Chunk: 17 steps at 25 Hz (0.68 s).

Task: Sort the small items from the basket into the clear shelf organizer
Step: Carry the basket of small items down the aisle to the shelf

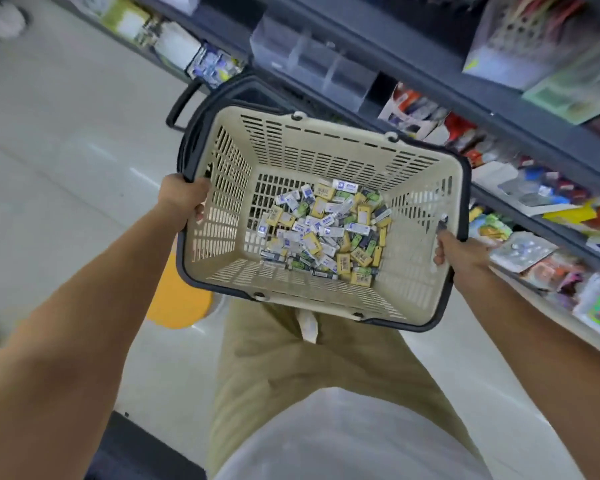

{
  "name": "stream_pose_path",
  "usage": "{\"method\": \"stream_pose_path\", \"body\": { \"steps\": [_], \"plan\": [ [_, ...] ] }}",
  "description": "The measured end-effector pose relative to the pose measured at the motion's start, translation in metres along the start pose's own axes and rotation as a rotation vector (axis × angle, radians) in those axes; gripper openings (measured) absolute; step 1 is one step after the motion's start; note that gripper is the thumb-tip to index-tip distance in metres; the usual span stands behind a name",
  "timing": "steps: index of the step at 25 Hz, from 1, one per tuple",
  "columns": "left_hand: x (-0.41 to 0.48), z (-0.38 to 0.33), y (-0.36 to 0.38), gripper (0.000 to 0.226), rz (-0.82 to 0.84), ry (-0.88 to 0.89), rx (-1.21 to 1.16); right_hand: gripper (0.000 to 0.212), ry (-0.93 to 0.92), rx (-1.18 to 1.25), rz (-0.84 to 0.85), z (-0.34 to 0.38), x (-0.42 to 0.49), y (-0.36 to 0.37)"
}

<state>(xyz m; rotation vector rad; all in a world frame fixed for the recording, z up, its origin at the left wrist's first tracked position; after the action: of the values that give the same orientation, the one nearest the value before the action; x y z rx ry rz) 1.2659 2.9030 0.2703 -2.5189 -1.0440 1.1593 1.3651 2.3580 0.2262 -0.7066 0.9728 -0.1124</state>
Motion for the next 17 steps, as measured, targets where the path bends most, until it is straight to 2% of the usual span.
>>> {"method": "stream_pose_path", "body": {
  "steps": [9, 14, 17],
  "plan": [
    [0.152, -0.104, 0.036, 0.023, 0.142, 0.082, 0.231, 0.023, 0.186, 0.178, -0.133, 0.023, 0.004, 0.091],
    [0.239, -0.121, 0.047, 0.011, 0.253, 0.07, 0.28, 0.023, 0.29, 0.252, -0.187, 0.042, -0.005, 0.151],
    [0.28, -0.118, 0.048, 0.017, 0.317, 0.064, 0.284, 0.023, 0.337, 0.233, -0.216, 0.055, -0.01, 0.181]
  ]
}}
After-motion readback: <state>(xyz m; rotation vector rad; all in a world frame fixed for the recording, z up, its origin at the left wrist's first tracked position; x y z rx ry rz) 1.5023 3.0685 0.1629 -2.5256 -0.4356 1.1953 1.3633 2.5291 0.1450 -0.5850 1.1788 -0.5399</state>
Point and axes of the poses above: each hand's wrist, its own x-axis towards the middle knuckle, its own y-axis out of the palm, z = x × y, the point moved 10 cm from there along x, towards the middle knuckle, and after that the axes turned 15 degrees about -x, right-handed, at the moved point
